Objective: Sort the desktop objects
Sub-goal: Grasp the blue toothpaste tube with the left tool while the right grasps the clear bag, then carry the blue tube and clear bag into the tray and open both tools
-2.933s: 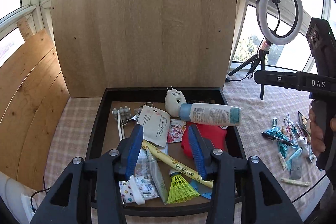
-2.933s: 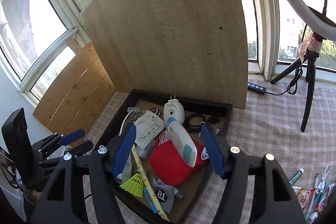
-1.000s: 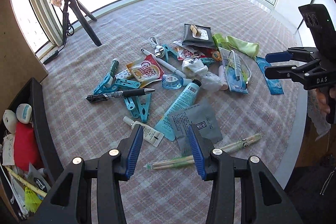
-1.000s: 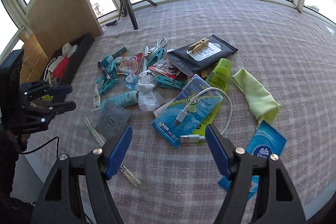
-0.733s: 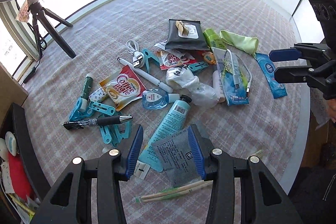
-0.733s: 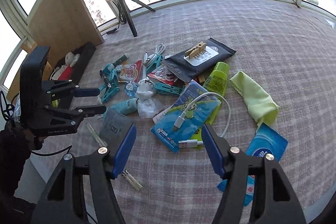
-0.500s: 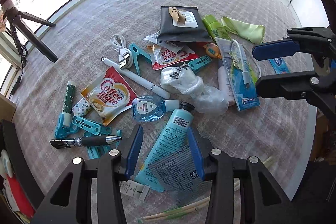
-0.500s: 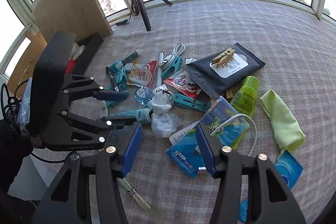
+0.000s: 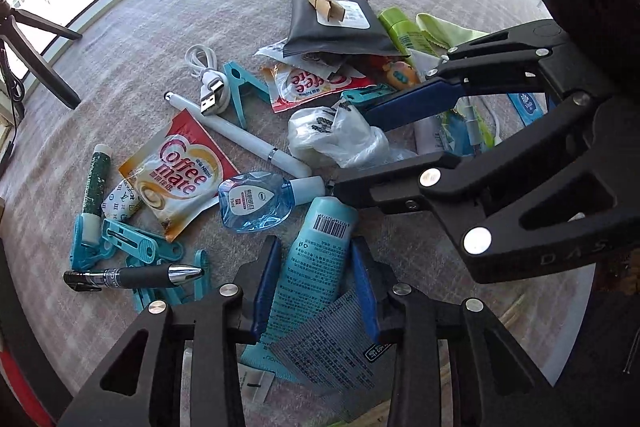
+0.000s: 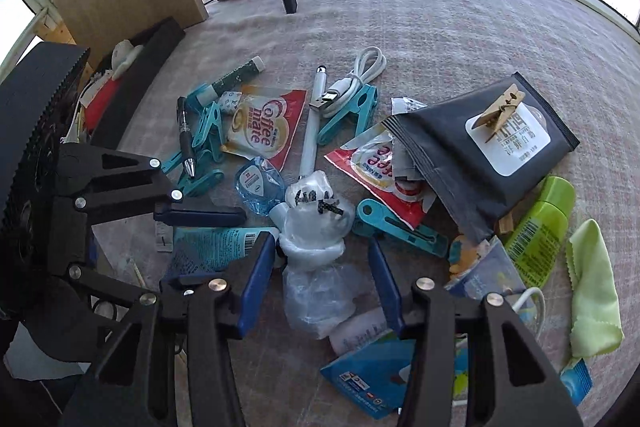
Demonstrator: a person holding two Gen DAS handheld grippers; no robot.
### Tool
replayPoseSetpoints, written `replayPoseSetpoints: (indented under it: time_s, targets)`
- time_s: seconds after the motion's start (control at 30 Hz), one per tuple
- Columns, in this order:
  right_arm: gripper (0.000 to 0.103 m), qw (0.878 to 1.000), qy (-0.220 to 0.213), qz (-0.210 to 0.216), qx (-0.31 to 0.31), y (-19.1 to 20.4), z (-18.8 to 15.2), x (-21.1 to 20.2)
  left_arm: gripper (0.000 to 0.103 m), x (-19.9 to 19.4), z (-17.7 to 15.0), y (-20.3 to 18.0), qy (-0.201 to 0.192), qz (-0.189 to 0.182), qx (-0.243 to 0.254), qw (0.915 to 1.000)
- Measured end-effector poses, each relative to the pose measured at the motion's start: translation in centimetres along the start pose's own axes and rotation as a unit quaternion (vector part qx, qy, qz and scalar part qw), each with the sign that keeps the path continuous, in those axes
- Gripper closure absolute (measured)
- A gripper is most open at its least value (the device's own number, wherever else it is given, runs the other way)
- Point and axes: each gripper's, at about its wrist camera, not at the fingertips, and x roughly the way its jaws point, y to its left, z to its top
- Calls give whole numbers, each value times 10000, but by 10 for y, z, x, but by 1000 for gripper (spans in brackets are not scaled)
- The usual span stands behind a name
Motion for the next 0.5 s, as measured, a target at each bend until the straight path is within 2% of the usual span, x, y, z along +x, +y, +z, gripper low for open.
replayPoseSetpoints:
  time_s: [0.07, 0.1, 0.3, 0.5]
  targets:
    - [68, 9998, -30, 200, 87, -2, 1, 1, 73, -2, -4, 2, -81, -32, -56, 9999]
    - [68, 9995, -33, 266, 151, -3, 1, 1, 73, -2, -6, 3, -116, -44, -109, 9999]
    - [70, 9973, -328, 459, 466, -5, -5, -18, 76, -13, -17, 8, -257, -158, -506, 9983]
    - [70, 9902, -935, 612, 841, -12, -9, -65, 76, -56, -30, 12, -794, -144, -835, 9932]
